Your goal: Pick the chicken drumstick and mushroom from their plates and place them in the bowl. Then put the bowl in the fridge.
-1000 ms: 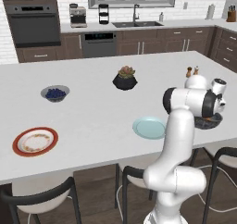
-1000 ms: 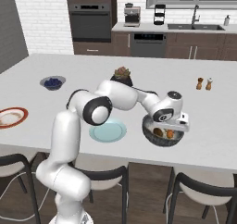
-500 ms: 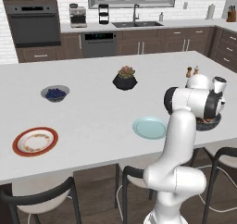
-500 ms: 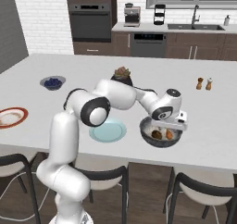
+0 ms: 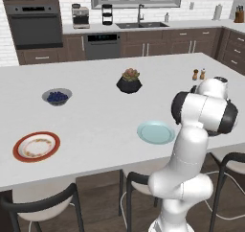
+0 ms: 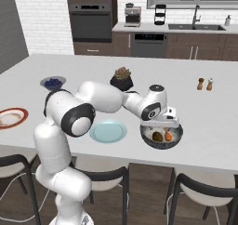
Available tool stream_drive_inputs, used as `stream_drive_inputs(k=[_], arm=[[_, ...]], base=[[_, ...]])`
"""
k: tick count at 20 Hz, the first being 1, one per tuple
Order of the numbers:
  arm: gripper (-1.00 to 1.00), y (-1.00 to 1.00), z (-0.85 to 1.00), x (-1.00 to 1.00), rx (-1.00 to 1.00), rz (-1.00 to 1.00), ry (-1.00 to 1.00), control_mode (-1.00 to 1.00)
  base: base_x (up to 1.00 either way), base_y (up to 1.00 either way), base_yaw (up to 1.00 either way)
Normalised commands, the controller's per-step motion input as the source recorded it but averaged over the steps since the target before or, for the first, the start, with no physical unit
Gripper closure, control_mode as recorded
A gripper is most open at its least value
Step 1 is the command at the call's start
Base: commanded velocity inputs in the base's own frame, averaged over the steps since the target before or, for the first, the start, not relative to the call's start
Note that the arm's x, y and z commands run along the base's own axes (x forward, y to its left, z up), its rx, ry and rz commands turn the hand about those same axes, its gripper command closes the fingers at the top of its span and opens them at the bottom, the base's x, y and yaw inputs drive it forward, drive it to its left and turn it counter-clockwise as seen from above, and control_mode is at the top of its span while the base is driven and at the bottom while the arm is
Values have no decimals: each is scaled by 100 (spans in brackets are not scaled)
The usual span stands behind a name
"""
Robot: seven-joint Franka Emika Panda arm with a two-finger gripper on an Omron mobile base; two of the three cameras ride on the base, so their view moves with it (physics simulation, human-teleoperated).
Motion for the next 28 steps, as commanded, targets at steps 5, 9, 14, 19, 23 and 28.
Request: stream_drive_inputs(k=[5, 9, 14, 19, 23, 28], arm=[[-100, 41, 16, -27, -7, -1, -1, -100], [-100, 12, 35, 0, 0, 0, 1, -100], [-100, 10, 17, 0, 0, 3, 0, -100], [-100, 19, 2, 0, 0, 7, 0, -100], [-100, 35, -1, -1, 0, 9, 0, -100], [-100, 16, -19, 4, -1, 9, 0, -100]], base=[[0, 0, 0], [0, 0, 0], [0, 0, 0], [0, 0, 0], [0, 0, 0], [0, 0, 0]])
